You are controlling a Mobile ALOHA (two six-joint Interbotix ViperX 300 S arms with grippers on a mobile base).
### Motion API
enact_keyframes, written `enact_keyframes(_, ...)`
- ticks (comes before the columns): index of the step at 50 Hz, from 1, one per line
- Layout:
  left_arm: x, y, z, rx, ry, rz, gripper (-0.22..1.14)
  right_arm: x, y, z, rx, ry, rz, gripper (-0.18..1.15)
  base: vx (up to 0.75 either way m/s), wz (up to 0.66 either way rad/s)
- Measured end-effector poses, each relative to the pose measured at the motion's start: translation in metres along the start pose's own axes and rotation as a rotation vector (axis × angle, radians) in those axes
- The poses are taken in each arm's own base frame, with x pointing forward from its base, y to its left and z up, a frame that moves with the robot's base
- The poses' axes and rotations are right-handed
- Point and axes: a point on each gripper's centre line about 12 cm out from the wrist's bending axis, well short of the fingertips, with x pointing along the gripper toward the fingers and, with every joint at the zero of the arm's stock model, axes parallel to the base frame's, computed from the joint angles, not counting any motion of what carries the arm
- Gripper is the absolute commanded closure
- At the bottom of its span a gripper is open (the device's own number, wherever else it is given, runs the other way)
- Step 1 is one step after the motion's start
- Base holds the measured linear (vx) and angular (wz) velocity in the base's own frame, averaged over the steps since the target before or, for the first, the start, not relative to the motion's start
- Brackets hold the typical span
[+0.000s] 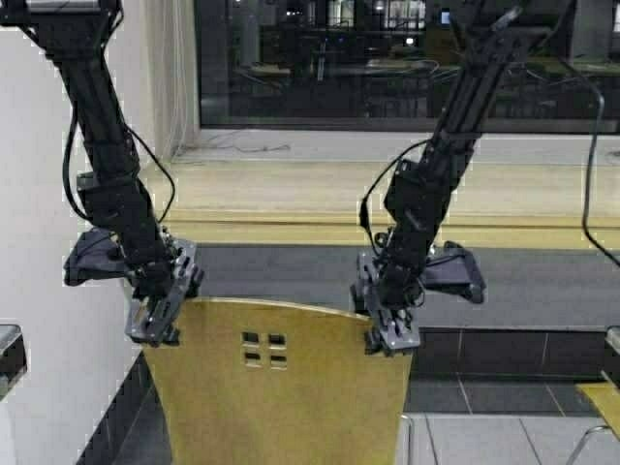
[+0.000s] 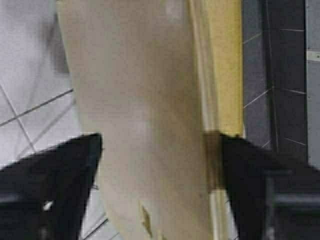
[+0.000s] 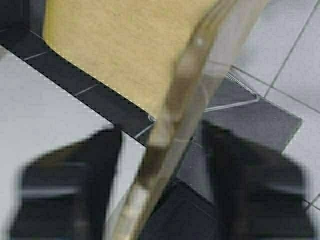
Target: Push the chairs under the table
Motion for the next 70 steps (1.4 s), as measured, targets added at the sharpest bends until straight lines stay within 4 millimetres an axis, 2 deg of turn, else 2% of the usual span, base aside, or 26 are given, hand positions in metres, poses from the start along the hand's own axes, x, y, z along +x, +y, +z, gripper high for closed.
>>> enact_keyframes(5, 0.005, -0.005, -0.001, -0.002, 0.0, -0.016, 0.34, 0.002, 0.002, 0.003, 0.021, -0.004, 0.004, 0.72, 0.0, 0.0)
enact_keyframes(8, 0.008, -0.008, 0.0, -0.013, -0.005, -0.024, 0.53, 0.003, 0.002, 0.003, 0.024, -0.004, 0.005, 0.85, 0.0, 0.0)
enact_keyframes(12, 0.01, -0.011, 0.001, -0.028, -0.006, -0.03, 0.75, 0.005, 0.002, 0.002, 0.024, -0.003, 0.007, 0.94, 0.01, -0.03)
enact_keyframes(16, 0.012, -0.011, 0.002, -0.046, -0.009, -0.031, 0.88, 0.007, 0.002, 0.002, 0.026, -0.004, 0.008, 0.93, 0.01, -0.02)
enact_keyframes(50, 0.013, -0.009, 0.001, -0.049, -0.006, -0.027, 0.85, 0.004, -0.002, -0.002, 0.017, 0.002, -0.003, 0.92, 0.1, 0.0)
enact_keyframes(70, 0.013, -0.012, -0.011, -0.033, 0.012, -0.035, 0.85, -0.002, -0.009, 0.023, 0.034, -0.027, -0.03, 0.92, 0.22, 0.07)
